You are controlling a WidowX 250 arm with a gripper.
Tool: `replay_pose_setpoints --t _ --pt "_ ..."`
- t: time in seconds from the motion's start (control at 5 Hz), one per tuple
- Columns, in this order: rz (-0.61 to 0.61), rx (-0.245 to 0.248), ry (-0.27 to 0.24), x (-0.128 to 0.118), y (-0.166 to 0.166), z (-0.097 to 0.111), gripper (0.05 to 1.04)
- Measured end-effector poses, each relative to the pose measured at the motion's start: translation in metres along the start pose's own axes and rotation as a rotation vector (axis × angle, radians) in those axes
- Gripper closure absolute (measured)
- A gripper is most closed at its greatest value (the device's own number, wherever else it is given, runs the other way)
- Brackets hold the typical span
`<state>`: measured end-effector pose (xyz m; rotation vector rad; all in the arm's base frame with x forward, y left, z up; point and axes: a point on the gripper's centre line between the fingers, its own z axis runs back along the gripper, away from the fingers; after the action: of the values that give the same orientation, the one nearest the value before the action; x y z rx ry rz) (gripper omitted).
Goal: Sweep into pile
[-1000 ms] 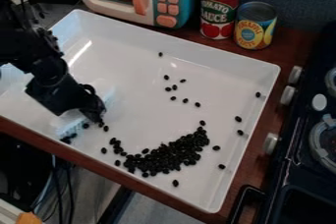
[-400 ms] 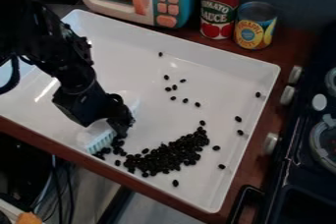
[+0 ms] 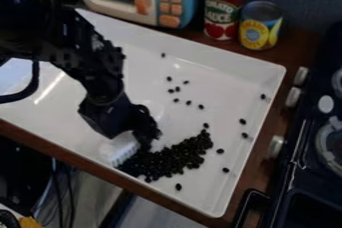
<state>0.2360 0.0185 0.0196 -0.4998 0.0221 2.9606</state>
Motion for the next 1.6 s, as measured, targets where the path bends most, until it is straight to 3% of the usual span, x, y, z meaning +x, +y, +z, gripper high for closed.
replay_pose_setpoints --t 0.4,0.6,0.8,1.0,1.2,1.6 --pt "-0.054 0.011 -0.011 -0.003 0.018 -0.001 0.329" --pt "-0.115 0.024 0.058 -0.018 -0.002 0.014 0.329" --pt "-0.156 -0.037 0.208 -0.049 -0.041 0.042 0.329" --pt "-0.195 -0.08 0.271 -0.076 -0.08 0.051 0.329" --pt "-0.347 -0.1 0.223 -0.101 -0.113 0.03 0.329" --pt "-0.679 -0.13 0.113 -0.132 -0.148 -0.016 0.329"
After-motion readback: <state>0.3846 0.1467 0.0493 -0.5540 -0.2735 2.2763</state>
